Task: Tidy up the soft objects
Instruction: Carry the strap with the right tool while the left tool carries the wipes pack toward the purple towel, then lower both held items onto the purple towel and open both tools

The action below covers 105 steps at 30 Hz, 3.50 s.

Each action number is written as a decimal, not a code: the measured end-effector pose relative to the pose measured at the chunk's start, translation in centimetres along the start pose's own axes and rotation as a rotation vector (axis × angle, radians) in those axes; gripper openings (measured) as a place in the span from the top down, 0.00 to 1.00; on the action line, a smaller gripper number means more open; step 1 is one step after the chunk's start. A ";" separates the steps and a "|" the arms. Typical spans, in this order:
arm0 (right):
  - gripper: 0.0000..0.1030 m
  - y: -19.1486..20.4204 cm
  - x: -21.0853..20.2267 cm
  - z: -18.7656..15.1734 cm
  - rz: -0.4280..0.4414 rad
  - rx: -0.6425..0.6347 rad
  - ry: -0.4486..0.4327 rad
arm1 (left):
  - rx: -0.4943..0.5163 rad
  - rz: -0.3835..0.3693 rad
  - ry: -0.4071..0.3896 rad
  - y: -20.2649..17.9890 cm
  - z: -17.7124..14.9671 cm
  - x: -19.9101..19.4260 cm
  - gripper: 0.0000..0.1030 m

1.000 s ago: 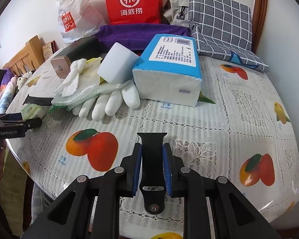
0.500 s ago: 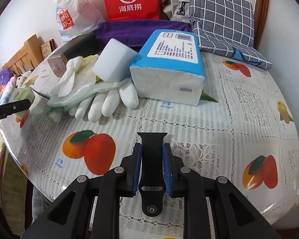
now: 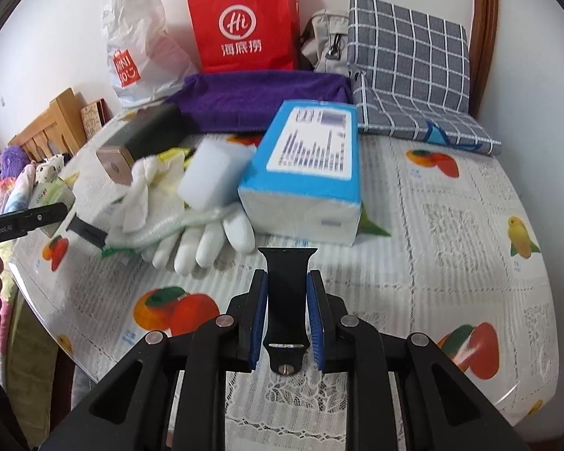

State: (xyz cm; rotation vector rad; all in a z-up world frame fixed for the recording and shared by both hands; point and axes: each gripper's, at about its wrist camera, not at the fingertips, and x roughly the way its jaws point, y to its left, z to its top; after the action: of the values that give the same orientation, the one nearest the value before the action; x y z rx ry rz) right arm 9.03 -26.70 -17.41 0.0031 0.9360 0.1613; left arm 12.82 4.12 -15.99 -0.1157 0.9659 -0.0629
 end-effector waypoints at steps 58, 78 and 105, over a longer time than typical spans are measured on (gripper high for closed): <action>0.80 -4.5 8.8 21.6 0.099 0.064 -0.073 | 0.010 0.002 -0.021 -2.5 19.9 9.2 0.27; 0.88 -5.4 18.5 26.6 0.074 0.017 0.021 | -0.004 0.001 0.051 -3.2 25.0 18.1 0.27; 0.25 -4.6 20.4 26.8 0.038 -0.016 0.023 | -0.026 -0.027 0.092 -4.1 26.4 21.5 0.13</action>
State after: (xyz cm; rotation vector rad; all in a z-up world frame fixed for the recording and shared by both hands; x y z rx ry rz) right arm 42.98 -26.57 -18.17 0.0045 0.9578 0.2040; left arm 46.77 -0.33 -18.17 -0.1508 1.0576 -0.0815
